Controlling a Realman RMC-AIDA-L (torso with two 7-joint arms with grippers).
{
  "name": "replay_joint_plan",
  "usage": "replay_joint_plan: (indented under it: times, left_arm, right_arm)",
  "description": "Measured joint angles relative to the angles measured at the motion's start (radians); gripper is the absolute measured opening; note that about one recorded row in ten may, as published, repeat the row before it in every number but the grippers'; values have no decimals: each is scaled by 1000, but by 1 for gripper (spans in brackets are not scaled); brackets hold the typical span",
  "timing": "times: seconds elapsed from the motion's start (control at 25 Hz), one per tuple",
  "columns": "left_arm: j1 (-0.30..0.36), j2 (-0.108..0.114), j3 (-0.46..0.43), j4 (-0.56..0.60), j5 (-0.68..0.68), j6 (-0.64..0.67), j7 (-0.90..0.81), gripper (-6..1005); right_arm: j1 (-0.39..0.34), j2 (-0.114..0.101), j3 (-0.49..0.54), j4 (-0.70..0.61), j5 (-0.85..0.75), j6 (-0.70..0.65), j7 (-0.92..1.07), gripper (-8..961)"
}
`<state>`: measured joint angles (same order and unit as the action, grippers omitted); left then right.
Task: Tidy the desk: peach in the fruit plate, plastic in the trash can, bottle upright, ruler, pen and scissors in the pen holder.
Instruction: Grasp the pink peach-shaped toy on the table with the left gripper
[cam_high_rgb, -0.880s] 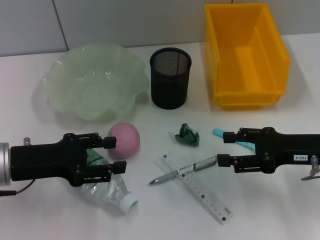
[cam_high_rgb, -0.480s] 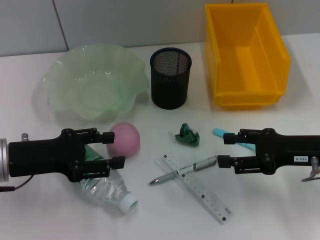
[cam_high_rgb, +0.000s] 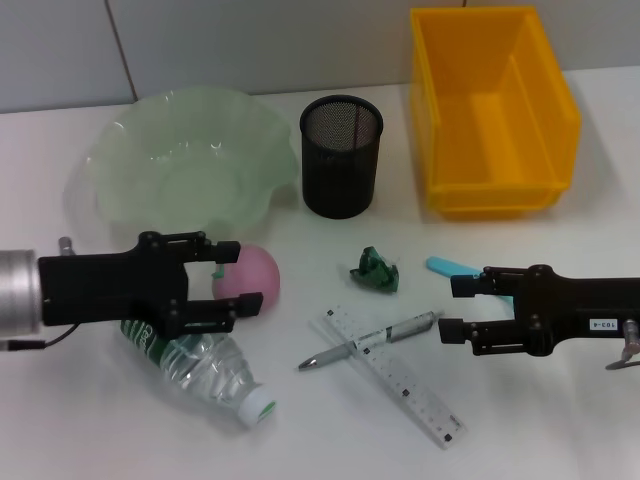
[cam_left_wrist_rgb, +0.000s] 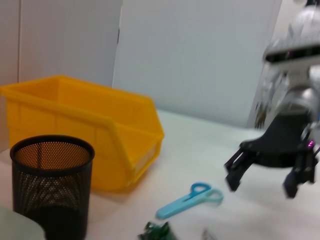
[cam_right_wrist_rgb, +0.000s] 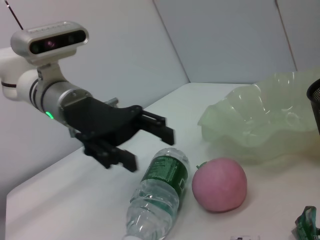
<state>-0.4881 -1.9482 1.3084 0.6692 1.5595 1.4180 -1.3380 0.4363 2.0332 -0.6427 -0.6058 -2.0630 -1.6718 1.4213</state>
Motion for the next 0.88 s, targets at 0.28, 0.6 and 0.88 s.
replay_joint_plan:
  times: [0.28,0.6,0.88]
  left_arm:
    - [-3,-71,-7,105,154,-130,-8,722]
    - [-9,-117,1,142,272,-284,-8,723]
    - [-6,-118,12,136,276,-333,-8,723]
  right_arm:
    - [-1,1,0,0,0,0,3,799]
    - [-1,3,2,-3,0,-8,16,800]
    - [0,2,1,-6,0,-33,30,800]
